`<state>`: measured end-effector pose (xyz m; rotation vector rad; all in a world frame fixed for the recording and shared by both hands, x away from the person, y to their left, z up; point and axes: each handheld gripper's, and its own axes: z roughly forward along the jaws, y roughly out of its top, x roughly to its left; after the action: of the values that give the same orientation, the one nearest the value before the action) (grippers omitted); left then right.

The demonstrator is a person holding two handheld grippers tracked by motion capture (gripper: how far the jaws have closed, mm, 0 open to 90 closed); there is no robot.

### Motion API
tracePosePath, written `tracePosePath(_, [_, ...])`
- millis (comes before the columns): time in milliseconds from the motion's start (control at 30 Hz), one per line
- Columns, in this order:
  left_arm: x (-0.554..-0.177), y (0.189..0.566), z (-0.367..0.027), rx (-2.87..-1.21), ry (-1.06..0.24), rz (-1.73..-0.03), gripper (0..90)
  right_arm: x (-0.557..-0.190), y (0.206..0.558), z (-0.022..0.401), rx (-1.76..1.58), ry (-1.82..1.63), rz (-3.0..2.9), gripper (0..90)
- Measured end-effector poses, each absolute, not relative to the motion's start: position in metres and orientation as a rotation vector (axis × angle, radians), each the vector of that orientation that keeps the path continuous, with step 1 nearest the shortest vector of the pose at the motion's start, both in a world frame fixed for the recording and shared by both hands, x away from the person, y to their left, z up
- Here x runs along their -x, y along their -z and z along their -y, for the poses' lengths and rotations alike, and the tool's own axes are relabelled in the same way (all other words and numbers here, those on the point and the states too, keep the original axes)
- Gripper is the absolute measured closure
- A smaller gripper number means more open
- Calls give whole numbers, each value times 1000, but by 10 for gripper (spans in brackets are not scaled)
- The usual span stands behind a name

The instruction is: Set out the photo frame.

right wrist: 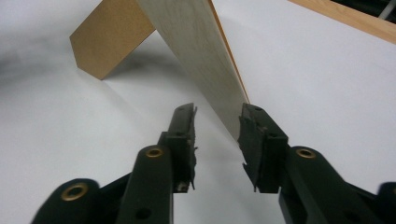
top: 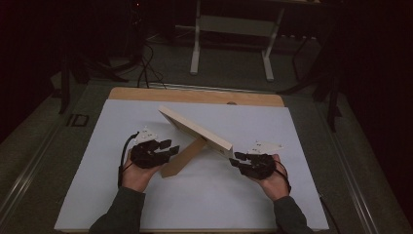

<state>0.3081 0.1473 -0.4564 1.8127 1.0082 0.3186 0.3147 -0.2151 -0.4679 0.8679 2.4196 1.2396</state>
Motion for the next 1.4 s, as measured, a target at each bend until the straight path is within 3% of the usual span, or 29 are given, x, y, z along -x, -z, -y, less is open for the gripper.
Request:
tracePosePath(133, [-312,453,-147,-1820,-319,-1008,607,-315,466,221,-904,-1249,-2402,730])
tracePosePath(300, [-319,449,-142,-1835,-342,-1004,722,-317,461,226,-954,-1286,-2353,897])
tracePosePath(533, [-334,446,-135,-1849,-394,-1036,898,-323,457,221,-1012,-1305,-2294,899])
tracePosePath(1400, [-359,444,-117,-1811,-358,-1084,900,-330,453,207,-1019,-1337,-2266,899])
